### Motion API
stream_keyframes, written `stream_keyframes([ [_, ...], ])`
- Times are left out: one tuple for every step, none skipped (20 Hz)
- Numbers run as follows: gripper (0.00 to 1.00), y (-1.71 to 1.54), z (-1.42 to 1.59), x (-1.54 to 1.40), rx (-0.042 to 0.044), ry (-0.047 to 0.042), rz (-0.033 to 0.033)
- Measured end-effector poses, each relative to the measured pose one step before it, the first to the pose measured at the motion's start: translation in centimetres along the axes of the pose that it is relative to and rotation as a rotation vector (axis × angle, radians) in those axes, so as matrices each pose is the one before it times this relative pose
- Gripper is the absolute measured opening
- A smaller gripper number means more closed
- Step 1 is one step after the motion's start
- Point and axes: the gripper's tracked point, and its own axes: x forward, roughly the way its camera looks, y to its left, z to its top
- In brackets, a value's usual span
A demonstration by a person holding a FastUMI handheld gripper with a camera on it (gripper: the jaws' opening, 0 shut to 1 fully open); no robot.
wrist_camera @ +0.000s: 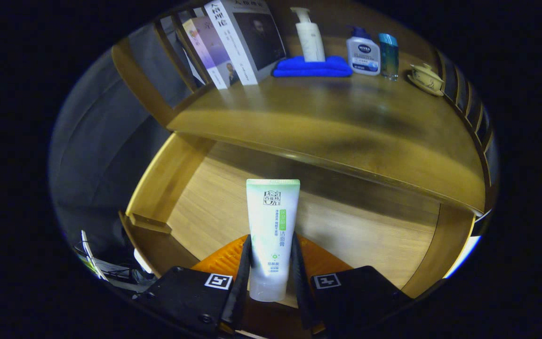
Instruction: Pull open the drawer, take out the items inside it, and place them on the countertop above the cabinet.
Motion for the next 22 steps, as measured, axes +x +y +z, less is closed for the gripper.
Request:
stream_keyframes([
  [0.48, 0.666, 0.013, -0.616, 0.00744, -0.00853, 0.02089],
  [0.48, 0.580, 0.040, -0.429, 0.00516, -0.01072, 0.01566],
  [0.48, 0.348, 0.066, -0.565, 0.00050, -0.00790, 0.00852],
  [0.48, 0.247, 0.166, -0.456, 0.00265, -0.01594, 0.00541],
  [0.48, 0.252, 0.255, -0.520, 0.00120, -0.01471, 0.00698],
  [0.48, 0.256, 0.261, -0.446, 0.00347, -0.01563, 0.00749],
  [0.48, 0.185, 0.414, -0.478, 0.00321, -0.01773, 0.00755],
  [0.48, 0.178, 0.334, -0.434, 0.00010, -0.01431, 0.00696],
  [0.48, 0.029, 0.608, -0.442, 0.00281, -0.01963, 0.00153],
  [0.48, -0.062, 0.563, -0.384, 0.00015, -0.01649, -0.00198],
  [0.48, -0.134, 0.883, -0.354, 0.00349, -0.01977, -0.00351],
  [0.48, -0.113, 0.665, -0.164, 0.00500, -0.01609, -0.00158],
  [0.48, -0.185, 0.899, -0.213, 0.00899, -0.01709, -0.00260],
  [0.48, -0.373, 0.962, -0.118, 0.01521, -0.02101, -0.00661],
  [0.48, -0.387, 1.103, -0.063, 0.01427, -0.02045, -0.00804],
  [0.48, -0.476, 1.056, -0.051, 0.01582, -0.02136, -0.01206],
  [0.48, -0.623, 1.153, 0.107, 0.01716, -0.02096, -0.01484],
  [0.48, -0.412, 0.963, 0.108, 0.01524, -0.01607, -0.01357],
  [0.48, -0.577, 1.073, 0.222, 0.01894, -0.01302, -0.01329],
  [0.48, -0.446, 0.809, 0.258, 0.02089, -0.00926, -0.01216],
  [0.48, -0.319, 0.525, 0.476, 0.02150, -0.00783, -0.01186],
  [0.48, -0.385, 0.684, 0.454, 0.01710, -0.00239, -0.01123],
])
